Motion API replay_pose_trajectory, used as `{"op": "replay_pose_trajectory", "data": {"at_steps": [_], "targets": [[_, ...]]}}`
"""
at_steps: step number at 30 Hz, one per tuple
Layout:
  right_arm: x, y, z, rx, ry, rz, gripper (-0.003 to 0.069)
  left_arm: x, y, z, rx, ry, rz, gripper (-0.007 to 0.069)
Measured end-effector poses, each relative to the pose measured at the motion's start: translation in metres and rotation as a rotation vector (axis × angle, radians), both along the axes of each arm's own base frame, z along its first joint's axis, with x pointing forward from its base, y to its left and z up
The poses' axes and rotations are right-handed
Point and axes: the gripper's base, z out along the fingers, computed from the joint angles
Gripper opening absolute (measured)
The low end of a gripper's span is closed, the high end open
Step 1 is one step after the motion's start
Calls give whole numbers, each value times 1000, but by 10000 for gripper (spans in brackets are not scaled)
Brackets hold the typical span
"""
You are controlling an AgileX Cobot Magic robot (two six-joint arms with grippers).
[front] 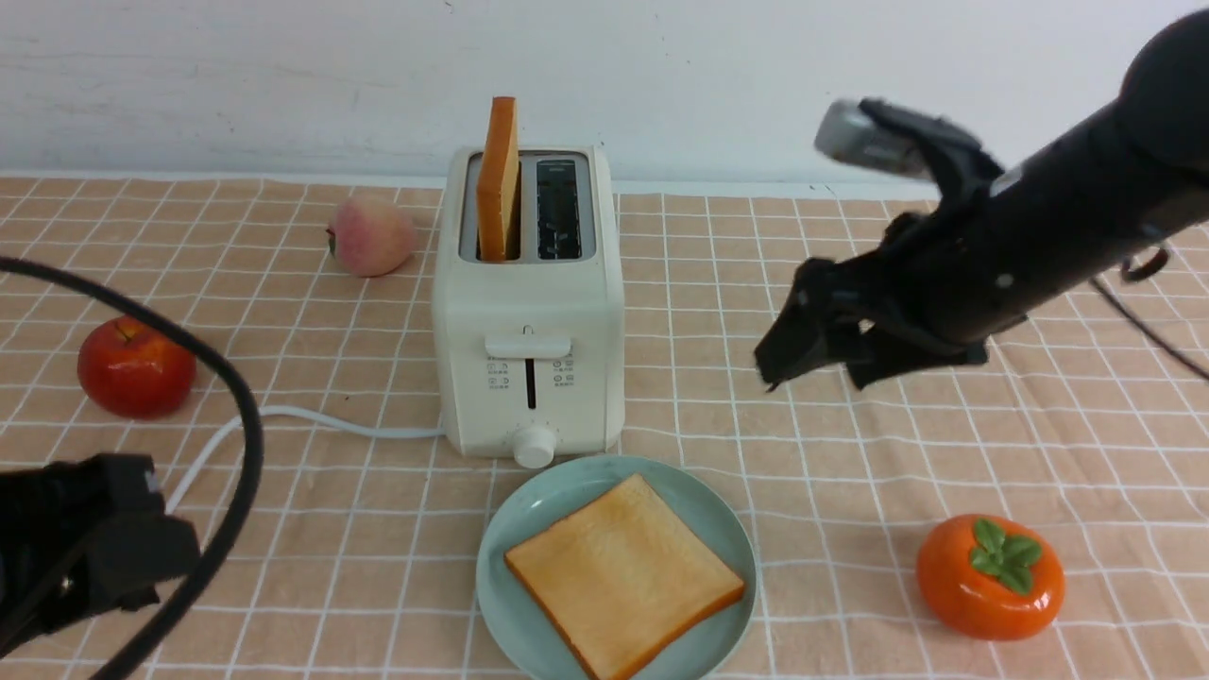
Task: Take toasted bread from bread machine on light coffee tablecloth place on plate.
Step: 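Reach for a toast slice standing in the toaster with the left gripper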
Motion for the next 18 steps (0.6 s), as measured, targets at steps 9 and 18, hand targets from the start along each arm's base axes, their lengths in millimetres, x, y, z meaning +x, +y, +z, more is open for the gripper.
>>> {"op": "replay_pose_trajectory", "data": {"at_steps": [9,18], "targets": [[-64,-35,90,-53,-220,-125,428,79,-20,43,-41,-117,-58,321],[-89,-44,96,-107,-162,-93,421,188,-76,79,161,-159,-156,465]]}}
